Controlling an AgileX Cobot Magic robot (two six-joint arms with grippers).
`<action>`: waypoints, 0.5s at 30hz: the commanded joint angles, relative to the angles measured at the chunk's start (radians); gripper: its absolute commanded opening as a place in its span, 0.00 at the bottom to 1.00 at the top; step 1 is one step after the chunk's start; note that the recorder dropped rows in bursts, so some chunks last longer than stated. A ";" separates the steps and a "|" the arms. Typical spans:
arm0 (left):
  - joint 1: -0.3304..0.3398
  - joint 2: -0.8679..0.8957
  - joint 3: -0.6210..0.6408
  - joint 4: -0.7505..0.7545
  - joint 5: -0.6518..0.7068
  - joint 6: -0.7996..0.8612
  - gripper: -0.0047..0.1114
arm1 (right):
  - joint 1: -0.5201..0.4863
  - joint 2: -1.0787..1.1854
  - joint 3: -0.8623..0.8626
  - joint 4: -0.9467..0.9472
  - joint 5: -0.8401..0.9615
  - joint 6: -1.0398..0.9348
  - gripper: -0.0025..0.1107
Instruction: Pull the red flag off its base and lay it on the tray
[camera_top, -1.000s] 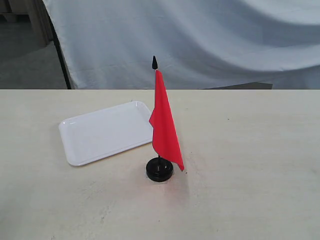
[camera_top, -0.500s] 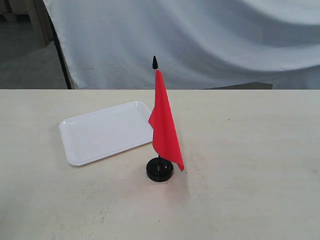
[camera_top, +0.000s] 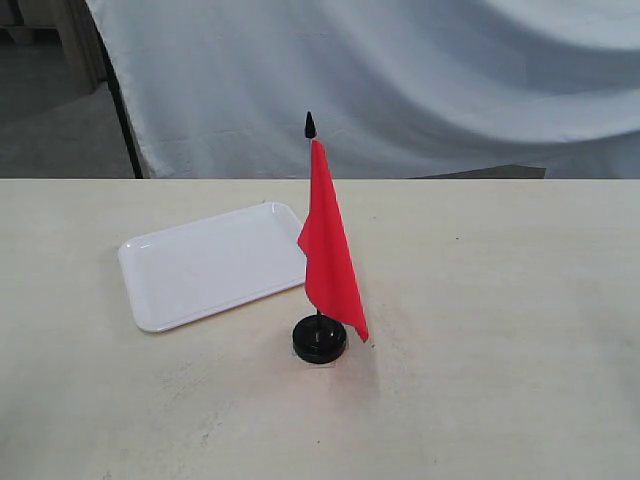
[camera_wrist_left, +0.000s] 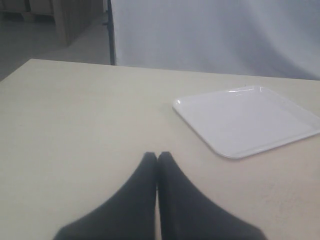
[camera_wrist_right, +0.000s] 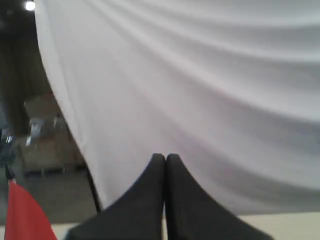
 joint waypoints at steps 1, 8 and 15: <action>-0.004 -0.002 0.002 0.000 -0.004 0.003 0.04 | 0.039 0.453 -0.132 -0.208 -0.188 -0.028 0.02; -0.004 -0.002 0.002 0.000 -0.004 0.003 0.04 | 0.304 0.931 -0.308 -0.197 -0.254 -0.274 0.02; -0.004 -0.002 0.002 0.000 -0.004 0.003 0.04 | 0.354 1.017 -0.325 -0.194 -0.254 -0.323 0.02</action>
